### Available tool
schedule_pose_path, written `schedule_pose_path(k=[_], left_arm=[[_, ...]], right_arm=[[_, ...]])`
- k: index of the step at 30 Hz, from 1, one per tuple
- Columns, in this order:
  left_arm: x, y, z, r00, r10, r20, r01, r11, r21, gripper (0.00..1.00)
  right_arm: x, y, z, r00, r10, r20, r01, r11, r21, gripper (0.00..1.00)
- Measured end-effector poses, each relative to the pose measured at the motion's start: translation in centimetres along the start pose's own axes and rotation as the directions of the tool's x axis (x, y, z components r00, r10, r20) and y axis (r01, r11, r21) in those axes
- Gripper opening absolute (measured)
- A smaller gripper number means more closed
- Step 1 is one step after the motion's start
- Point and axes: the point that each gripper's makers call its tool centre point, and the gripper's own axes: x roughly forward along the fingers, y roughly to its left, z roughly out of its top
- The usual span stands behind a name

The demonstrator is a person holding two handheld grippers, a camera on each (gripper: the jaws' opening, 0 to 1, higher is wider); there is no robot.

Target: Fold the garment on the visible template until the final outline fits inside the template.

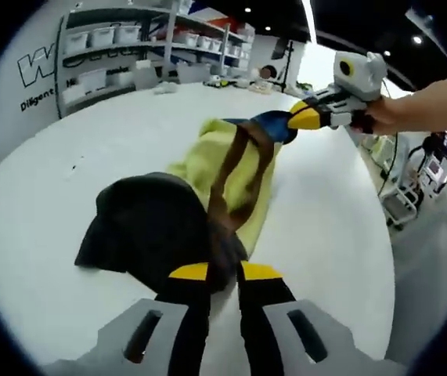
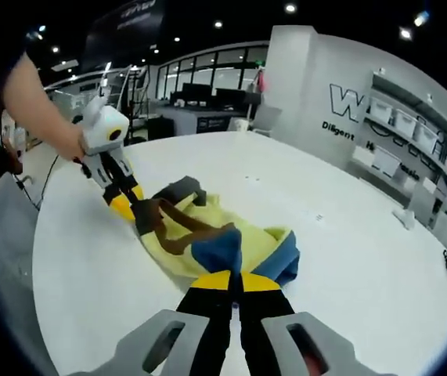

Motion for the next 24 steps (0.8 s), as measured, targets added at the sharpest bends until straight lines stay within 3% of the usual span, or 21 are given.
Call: schedule_pose_path(k=[2, 8, 12, 19, 24], left_arm=[[-0.3, -0.4, 0.2, 1.0, -0.015, 0.022, 0.016, 0.999, -0.031, 0.02], [-3.2, -1.3, 2.5, 0.996, -0.021, 0.091, 0.019, 1.0, 0.02, 0.0], [-5.3, -1.9, 3.1, 0.993, -0.019, 0.113, 0.013, 0.999, 0.05, 0.0], [-10.7, -3.4, 4.4, 0.983, 0.022, 0.181, -0.041, 0.994, 0.101, 0.0], [-13.4, -4.8, 5.0, 0.972, 0.04, 0.23, -0.065, 0.993, 0.102, 0.0]], right_arm=[[-0.2, -0.1, 0.0, 1.0, -0.001, 0.002, 0.0, 1.0, 0.003, 0.0], [-0.8, 0.1, 0.5, 1.0, 0.006, 0.014, -0.006, 1.0, 0.0, 0.0], [-1.3, 0.5, 1.0, 0.999, 0.019, 0.026, -0.019, 1.0, -0.011, 0.0], [-3.2, 2.0, 2.0, 0.997, 0.056, 0.044, -0.054, 0.998, -0.044, 0.0], [-4.5, 3.1, 2.3, 0.996, 0.073, 0.049, -0.07, 0.996, -0.057, 0.0]])
